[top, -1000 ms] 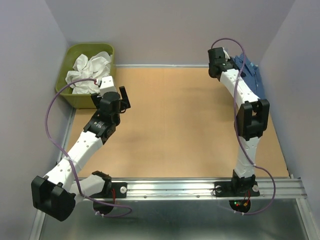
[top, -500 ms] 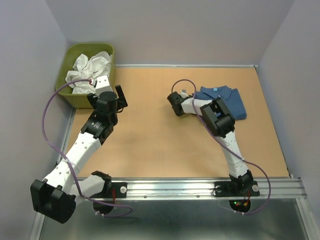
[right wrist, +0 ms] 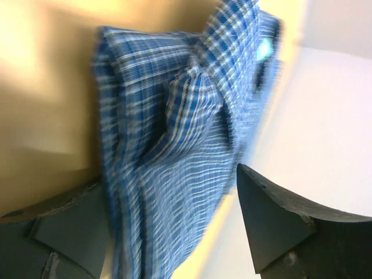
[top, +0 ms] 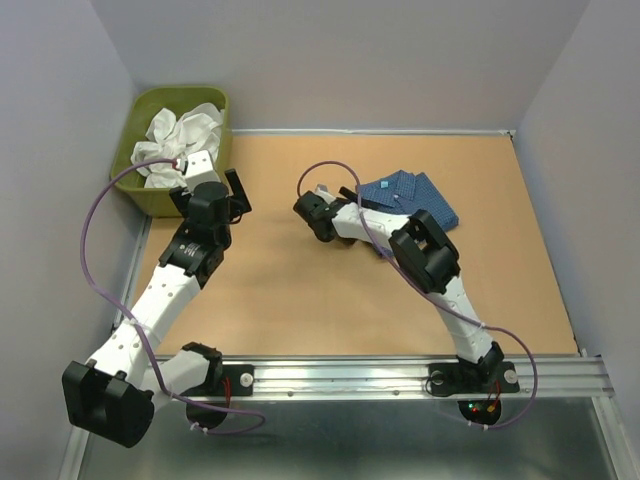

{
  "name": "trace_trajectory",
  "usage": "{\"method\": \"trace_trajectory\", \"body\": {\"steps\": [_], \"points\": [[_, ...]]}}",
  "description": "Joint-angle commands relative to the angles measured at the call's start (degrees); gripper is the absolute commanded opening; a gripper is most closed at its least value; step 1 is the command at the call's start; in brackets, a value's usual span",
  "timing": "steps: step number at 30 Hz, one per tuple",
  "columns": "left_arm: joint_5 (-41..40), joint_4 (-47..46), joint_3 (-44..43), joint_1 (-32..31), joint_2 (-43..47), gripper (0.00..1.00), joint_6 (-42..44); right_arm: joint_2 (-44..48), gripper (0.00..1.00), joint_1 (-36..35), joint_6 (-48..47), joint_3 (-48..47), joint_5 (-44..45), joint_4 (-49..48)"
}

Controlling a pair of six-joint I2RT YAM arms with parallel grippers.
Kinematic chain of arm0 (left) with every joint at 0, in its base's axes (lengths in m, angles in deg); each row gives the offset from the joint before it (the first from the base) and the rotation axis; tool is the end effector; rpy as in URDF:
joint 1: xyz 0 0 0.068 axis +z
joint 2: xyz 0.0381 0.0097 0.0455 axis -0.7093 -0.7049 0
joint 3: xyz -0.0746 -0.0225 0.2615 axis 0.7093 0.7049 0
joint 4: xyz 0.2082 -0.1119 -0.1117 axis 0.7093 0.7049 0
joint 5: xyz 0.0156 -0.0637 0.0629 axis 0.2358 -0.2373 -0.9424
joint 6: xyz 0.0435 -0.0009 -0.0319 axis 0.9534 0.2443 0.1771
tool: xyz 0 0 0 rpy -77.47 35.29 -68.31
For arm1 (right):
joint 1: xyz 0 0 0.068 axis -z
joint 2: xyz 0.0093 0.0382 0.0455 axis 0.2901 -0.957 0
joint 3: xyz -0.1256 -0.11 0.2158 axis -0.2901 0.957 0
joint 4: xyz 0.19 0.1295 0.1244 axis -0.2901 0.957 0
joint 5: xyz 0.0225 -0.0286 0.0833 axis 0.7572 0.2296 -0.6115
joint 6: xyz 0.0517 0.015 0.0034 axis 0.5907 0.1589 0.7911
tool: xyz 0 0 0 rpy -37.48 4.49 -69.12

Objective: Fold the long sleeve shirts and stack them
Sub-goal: Fold the shirt

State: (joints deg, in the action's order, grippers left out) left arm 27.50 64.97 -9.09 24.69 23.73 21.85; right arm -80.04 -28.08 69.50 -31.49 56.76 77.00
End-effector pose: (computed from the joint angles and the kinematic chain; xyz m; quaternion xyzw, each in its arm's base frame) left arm 0.2255 -0.0649 0.3440 -0.1314 0.7594 0.0095 0.6371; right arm 0.3550 0.3117 0.1295 -0.3686 0.7866 -0.4286 0.2483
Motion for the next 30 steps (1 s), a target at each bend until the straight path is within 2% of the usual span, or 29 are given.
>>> {"method": "trace_trajectory", "body": {"steps": [1,3,11,14,17,18,21,25,30], "points": [[0.22,-2.66,0.82,0.80,0.91,0.95,-0.64,5.55,0.85,-1.63,8.61,-2.92,-18.99,4.68],[0.48,-2.75,0.82,0.98,0.74,0.95,-0.64,8.20,0.86,-1.90,11.07,-4.24,-25.77,4.77],[0.49,-2.84,0.91,1.24,0.03,0.95,-0.55,18.75,0.86,0.03,16.41,-3.46,-33.95,3.20],[0.49,-2.84,1.08,1.24,-0.14,0.95,-0.47,21.75,0.77,4.06,20.29,0.58,-33.43,1.70],[0.57,-2.84,1.17,1.24,-0.23,0.95,-0.47,24.38,0.64,8.63,21.97,5.59,-34.74,0.12],[0.49,-2.93,1.17,1.24,-0.32,0.95,-0.38,25.78,0.53,9.69,22.67,7.17,-35.27,-1.89],[1.18,-3.01,1.17,1.24,-0.41,0.95,-0.20,27.99,0.35,13.39,24.07,14.81,-38.52,-6.02],[3.30,-3.63,1.26,1.24,-0.67,0.95,0.06,29.75,0.35,14.45,25.57,23.16,-42.04,-10.69],[5.05,-3.98,1.43,1.24,-1.64,0.95,0.32,30.72,0.31,14.45,29.79,34.31,-50.47,-17.71]]}}
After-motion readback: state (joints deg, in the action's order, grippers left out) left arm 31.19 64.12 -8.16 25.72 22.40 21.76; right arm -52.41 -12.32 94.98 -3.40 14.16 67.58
